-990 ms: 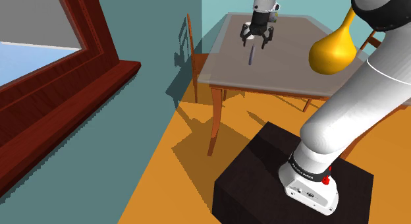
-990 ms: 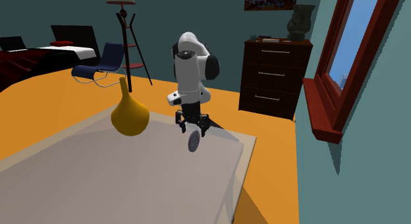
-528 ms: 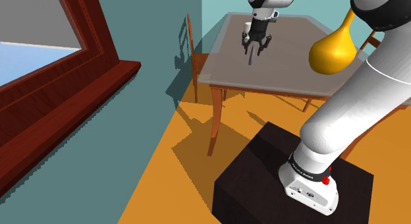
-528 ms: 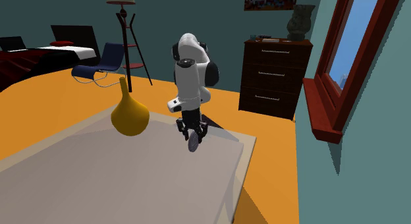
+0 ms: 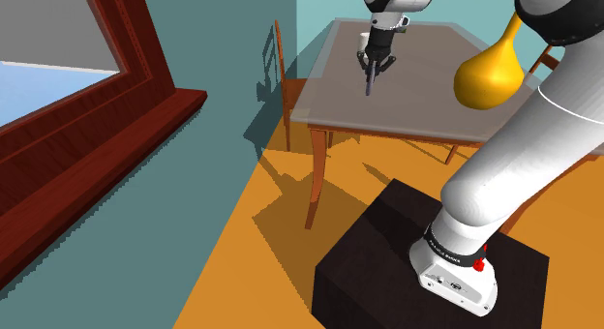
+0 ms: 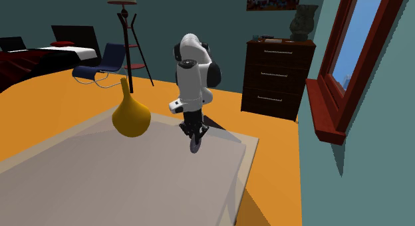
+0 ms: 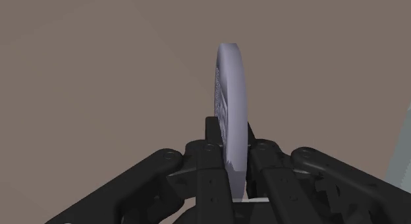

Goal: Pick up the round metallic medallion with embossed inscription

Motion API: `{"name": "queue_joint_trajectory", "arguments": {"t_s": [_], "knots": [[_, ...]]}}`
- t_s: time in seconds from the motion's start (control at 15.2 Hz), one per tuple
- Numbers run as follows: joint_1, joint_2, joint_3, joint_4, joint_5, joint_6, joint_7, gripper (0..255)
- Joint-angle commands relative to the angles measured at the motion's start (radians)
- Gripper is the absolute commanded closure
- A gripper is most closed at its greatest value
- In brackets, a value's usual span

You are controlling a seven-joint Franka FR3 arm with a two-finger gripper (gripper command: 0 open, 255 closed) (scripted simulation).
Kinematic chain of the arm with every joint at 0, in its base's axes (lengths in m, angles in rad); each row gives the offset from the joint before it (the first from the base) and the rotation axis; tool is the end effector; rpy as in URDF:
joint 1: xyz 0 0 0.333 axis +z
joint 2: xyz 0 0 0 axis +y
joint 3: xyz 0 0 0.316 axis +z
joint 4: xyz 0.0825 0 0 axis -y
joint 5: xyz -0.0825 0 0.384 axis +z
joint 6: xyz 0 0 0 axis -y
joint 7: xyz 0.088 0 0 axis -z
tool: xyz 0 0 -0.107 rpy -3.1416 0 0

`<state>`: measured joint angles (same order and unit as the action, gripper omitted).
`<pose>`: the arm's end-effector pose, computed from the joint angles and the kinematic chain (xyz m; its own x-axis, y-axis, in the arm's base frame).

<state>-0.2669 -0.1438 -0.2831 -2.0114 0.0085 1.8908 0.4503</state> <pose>0.4399 -0.2759 0.5162 0.5400 -0.8416 -0.0053 -0.8407 -0.5391 -0.0509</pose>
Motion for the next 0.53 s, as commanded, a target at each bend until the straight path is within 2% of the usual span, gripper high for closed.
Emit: {"name": "queue_joint_trajectory", "arguments": {"t_s": [0.0, 0.46], "knots": [[0.001, -0.001, 0.001, -0.001, 0.0, -0.001, 0.002, 255], [0.002, -0.006, 0.003, 0.088, -0.002, -0.094, 0.006, 255]]}}
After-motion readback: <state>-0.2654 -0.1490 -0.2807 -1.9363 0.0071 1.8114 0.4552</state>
